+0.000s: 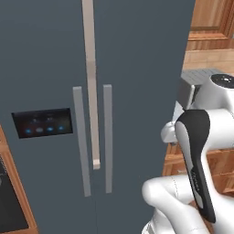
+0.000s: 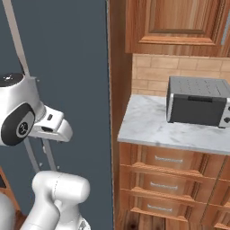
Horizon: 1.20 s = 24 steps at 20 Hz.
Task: Open the freezer door, pick up the ice cube tray from the freezer, and place it on the dining counter.
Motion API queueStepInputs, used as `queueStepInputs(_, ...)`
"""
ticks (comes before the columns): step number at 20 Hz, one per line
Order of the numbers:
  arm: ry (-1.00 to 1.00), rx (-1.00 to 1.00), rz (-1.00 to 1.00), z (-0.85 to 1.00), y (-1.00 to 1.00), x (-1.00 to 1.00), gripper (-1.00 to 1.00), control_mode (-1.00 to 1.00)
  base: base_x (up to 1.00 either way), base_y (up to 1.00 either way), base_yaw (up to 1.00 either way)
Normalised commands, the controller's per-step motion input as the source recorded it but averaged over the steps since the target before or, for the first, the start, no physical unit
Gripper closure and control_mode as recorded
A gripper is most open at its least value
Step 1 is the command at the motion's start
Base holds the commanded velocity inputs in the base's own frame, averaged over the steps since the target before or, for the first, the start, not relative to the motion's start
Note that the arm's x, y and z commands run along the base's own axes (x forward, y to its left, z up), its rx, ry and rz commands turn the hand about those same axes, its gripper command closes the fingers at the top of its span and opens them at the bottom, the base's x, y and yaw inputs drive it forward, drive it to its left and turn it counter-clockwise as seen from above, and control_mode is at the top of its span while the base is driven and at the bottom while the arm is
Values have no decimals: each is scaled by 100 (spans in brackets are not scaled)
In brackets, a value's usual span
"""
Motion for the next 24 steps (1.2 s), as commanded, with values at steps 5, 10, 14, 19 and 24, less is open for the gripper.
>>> queueStepInputs(5,0,0,0,0,0,0,-100,100,34,-1,0)
queueStepInputs(10,0,0,0,0,0,0,-100,100,19,0,3)
queueStepInputs(14,0,0,0,-2,4,5,-100,-100,11,0,0)
queueStepInputs(19,-7,0,0,-5,80,11,-100,-100,0,0,0)
queueStepInputs(24,-18,-3,3,-12,100,10,-100,-100,0,0,0)
